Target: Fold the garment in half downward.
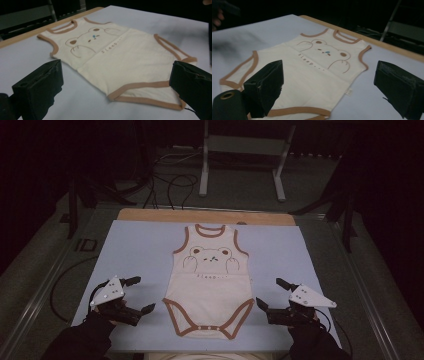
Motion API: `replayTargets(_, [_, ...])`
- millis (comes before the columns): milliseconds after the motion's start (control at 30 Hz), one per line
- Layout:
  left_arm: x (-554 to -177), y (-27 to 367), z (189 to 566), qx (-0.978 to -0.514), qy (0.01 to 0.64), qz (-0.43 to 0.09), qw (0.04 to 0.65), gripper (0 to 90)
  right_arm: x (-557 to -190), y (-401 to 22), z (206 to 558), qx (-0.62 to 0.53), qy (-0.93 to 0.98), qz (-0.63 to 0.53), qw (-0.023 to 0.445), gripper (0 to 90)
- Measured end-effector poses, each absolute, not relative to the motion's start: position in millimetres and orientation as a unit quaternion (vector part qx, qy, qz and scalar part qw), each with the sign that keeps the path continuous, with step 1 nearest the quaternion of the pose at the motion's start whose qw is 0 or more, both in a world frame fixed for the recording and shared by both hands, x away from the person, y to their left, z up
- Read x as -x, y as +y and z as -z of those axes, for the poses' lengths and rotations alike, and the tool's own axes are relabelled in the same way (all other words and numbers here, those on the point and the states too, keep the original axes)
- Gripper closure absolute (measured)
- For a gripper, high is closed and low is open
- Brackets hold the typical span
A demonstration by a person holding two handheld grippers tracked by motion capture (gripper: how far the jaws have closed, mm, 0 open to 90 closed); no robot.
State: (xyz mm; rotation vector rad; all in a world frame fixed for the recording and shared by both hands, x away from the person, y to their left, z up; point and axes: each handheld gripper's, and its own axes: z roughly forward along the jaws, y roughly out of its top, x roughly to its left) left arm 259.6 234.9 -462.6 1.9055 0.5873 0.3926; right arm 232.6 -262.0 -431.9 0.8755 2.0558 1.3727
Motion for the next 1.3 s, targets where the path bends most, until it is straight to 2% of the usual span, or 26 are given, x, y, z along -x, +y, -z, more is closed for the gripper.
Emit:
replayTargets(567, [-281, 215, 423, -0.81, 0.219, -0.15, 0.522, 0.2, -255, -258, 392, -0.308, 0.753, -0.509, 0.282, 9.0])
replayTargets(1300, [-313, 189, 422, -0.828, 0.231, -0.142, 0.491, 0.2, -284, -235, 399, -0.299, 0.771, -0.497, 0.263, 9.0])
